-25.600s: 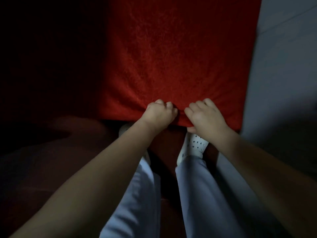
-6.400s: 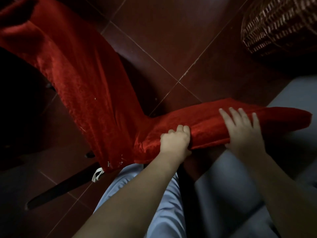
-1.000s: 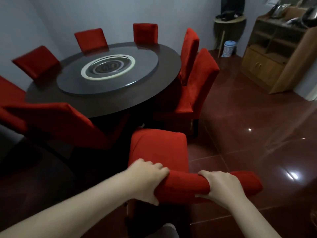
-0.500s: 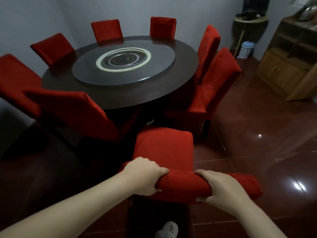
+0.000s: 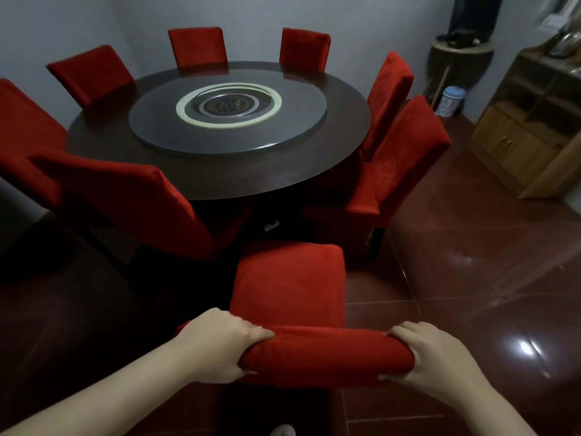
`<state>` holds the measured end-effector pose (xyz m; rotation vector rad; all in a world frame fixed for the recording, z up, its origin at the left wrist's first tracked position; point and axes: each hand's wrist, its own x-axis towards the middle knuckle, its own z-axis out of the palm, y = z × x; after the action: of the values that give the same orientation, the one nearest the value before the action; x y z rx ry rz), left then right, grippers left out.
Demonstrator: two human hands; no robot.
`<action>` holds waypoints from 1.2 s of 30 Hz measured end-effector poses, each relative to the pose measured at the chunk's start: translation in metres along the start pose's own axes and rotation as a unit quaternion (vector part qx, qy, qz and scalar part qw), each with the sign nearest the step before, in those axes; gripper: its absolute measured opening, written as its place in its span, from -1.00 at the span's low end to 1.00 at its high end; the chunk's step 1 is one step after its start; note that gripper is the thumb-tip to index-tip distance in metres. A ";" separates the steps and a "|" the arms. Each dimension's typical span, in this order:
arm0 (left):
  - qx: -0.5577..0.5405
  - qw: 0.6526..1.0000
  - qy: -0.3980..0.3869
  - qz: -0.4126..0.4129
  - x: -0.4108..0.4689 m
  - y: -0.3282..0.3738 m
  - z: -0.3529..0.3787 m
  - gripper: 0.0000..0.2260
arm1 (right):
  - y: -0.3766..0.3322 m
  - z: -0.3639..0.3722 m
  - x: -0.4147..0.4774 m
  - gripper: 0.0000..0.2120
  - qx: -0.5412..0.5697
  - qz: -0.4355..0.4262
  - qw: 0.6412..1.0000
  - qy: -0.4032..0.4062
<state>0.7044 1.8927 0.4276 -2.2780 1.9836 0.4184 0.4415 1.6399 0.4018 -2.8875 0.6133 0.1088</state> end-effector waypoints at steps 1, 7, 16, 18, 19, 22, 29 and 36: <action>-0.010 1.000 0.004 -0.004 -0.006 -0.008 0.006 -0.42 | -0.008 0.001 0.005 -0.41 -0.003 -0.012 1.000 0.029; -0.056 0.998 0.007 -0.023 -0.038 -0.036 0.033 -0.42 | -0.044 0.005 0.030 -0.49 -0.038 -0.048 0.996 0.065; -0.030 0.998 0.032 -0.048 -0.038 -0.030 0.040 -0.42 | -0.043 0.002 0.029 -0.46 -0.054 -0.029 0.997 0.034; -0.021 0.997 0.040 -0.058 -0.041 -0.026 0.039 -0.43 | -0.045 -0.003 0.030 -0.39 -0.071 -0.031 0.997 -0.018; -0.015 0.997 0.050 -0.063 -0.042 -0.024 0.039 -0.44 | -0.046 -0.006 0.031 -0.35 -0.084 -0.029 0.995 -0.043; 0.026 0.991 0.113 -0.067 -0.047 -0.017 0.043 -0.47 | -0.063 -0.008 0.031 -0.18 -0.125 -0.050 0.989 -0.064; 0.069 0.954 0.241 -0.162 -0.062 0.002 0.065 -0.34 | -0.100 0.022 0.021 -0.26 -0.114 -0.118 0.981 0.106; 0.107 0.942 0.290 -0.131 -0.039 -0.001 0.053 -0.46 | -0.066 0.021 0.050 -0.38 -0.140 -0.190 0.954 0.186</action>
<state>0.6935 1.9431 0.3869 -2.6652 1.7574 -0.5273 0.5136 1.6833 0.3868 -3.2663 0.0827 -0.4466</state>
